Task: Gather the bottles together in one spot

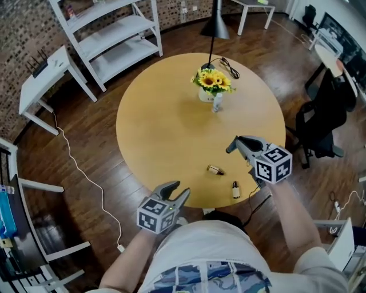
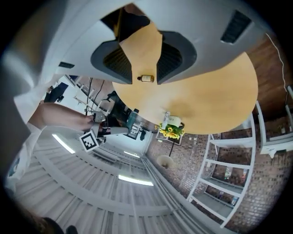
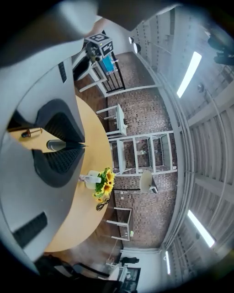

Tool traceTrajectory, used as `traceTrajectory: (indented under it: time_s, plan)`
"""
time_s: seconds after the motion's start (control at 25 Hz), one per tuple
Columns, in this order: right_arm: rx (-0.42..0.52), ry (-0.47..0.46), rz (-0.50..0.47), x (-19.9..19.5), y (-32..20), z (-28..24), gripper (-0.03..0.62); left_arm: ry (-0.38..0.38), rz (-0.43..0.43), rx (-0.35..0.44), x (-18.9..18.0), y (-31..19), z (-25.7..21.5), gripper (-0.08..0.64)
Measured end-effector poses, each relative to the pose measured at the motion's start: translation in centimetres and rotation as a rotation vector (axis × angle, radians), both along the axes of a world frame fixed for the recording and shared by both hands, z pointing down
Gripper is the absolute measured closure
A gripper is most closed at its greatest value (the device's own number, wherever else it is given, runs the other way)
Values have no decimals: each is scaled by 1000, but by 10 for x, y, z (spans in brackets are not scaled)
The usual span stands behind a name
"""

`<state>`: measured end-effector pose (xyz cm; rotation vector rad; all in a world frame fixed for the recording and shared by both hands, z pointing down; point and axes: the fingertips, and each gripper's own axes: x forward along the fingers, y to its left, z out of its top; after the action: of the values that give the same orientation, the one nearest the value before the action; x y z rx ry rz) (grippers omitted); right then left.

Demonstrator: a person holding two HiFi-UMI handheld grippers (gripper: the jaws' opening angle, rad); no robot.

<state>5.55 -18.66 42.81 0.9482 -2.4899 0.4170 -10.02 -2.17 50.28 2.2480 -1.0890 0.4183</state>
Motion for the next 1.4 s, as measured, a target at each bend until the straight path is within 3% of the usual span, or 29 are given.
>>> traceTrajectory:
  time_s: [0.24, 0.72, 1.0, 1.4]
  plan:
    - [45, 55, -14, -8, -92, 39, 558, -11, -209, -31, -25, -19, -5, 405]
    - [110, 114, -93, -26, -207, 129, 558, -60, -433, -165, -7, -16, 14, 405]
    - [122, 101, -106, -35, -219, 151, 557, -91, -461, -210, 2, -17, 25, 405]
    - [134, 110, -108, -36, -220, 157, 533, -95, -433, -209, 16, -31, 27, 405]
